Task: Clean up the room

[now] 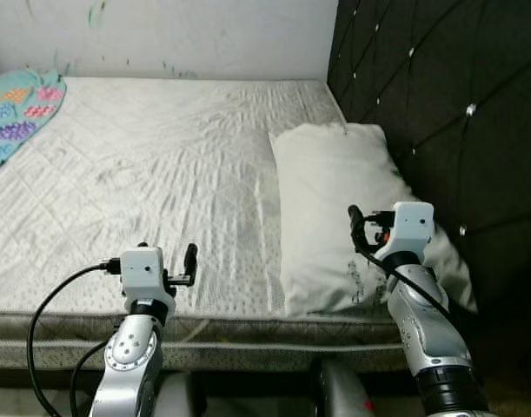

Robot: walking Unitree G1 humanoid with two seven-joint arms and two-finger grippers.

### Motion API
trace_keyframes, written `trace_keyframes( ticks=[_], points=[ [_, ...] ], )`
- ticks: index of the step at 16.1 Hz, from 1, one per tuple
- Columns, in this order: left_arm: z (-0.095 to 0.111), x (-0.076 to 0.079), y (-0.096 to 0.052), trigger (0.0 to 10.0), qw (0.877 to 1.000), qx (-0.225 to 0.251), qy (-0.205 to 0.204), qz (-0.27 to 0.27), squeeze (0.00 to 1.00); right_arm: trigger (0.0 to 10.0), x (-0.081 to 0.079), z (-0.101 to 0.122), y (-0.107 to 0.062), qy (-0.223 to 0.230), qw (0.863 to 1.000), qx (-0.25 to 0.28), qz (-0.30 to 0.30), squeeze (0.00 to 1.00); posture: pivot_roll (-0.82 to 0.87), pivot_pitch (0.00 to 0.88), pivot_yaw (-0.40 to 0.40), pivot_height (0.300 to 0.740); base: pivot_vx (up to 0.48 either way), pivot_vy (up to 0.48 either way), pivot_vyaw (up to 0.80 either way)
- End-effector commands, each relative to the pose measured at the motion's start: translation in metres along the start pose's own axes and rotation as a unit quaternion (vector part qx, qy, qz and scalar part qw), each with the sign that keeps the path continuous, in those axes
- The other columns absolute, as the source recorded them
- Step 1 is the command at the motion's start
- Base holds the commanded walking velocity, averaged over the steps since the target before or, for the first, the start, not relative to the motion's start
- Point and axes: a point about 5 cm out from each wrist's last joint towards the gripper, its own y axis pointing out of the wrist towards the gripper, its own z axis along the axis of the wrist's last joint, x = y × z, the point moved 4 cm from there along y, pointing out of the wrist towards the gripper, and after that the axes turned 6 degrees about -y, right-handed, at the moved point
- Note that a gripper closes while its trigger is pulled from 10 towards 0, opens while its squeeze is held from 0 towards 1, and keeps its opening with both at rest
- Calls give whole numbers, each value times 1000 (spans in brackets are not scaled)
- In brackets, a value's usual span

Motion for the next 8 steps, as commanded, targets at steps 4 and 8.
trace_keyframes(
  ticks=[4,8],
  points=[
    [4,3,3,10000,1000,5,0,-7,0,10000,0,6,4,-1,1000,9,2,0,-24,0,5,713,0,0,0],
    [5,4,5,10000,1000,6,0,-7,0,10000,1,4,4,-3,1000,6,1,0,-26,0,5,740,0,0,0]
  ],
)
